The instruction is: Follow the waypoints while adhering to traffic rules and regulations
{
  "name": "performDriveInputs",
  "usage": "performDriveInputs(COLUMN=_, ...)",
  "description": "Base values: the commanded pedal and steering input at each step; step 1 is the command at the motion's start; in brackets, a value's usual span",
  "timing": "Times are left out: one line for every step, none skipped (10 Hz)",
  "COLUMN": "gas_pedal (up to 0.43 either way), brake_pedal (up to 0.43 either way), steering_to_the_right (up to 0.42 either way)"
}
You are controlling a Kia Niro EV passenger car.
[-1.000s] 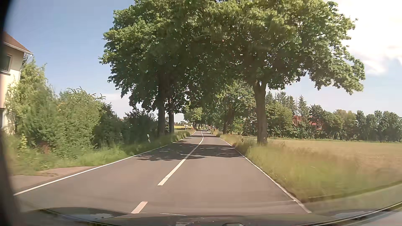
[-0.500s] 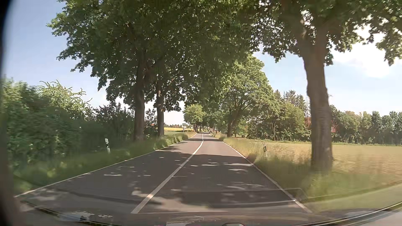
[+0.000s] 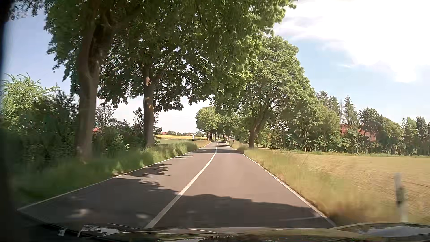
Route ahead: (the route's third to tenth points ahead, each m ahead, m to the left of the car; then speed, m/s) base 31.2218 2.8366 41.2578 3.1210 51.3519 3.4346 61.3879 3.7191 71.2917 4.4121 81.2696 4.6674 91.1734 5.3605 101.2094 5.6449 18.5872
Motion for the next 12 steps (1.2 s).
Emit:
performDriveInputs(gas_pedal=0.087, brake_pedal=0.0, steering_to_the_right=-0.003)
performDriveInputs(gas_pedal=0.079, brake_pedal=0.0, steering_to_the_right=-0.003)
performDriveInputs(gas_pedal=0.067, brake_pedal=0.0, steering_to_the_right=-0.003)
performDriveInputs(gas_pedal=0.067, brake_pedal=0.0, steering_to_the_right=-0.003)
performDriveInputs(gas_pedal=0.067, brake_pedal=0.0, steering_to_the_right=-0.003)
performDriveInputs(gas_pedal=0.067, brake_pedal=0.0, steering_to_the_right=-0.003)
performDriveInputs(gas_pedal=0.067, brake_pedal=0.0, steering_to_the_right=-0.003)
performDriveInputs(gas_pedal=0.079, brake_pedal=0.0, steering_to_the_right=-0.003)
performDriveInputs(gas_pedal=0.079, brake_pedal=0.0, steering_to_the_right=-0.003)
performDriveInputs(gas_pedal=0.079, brake_pedal=0.0, steering_to_the_right=-0.004)
performDriveInputs(gas_pedal=0.079, brake_pedal=0.0, steering_to_the_right=-0.005)
performDriveInputs(gas_pedal=0.079, brake_pedal=0.0, steering_to_the_right=-0.005)
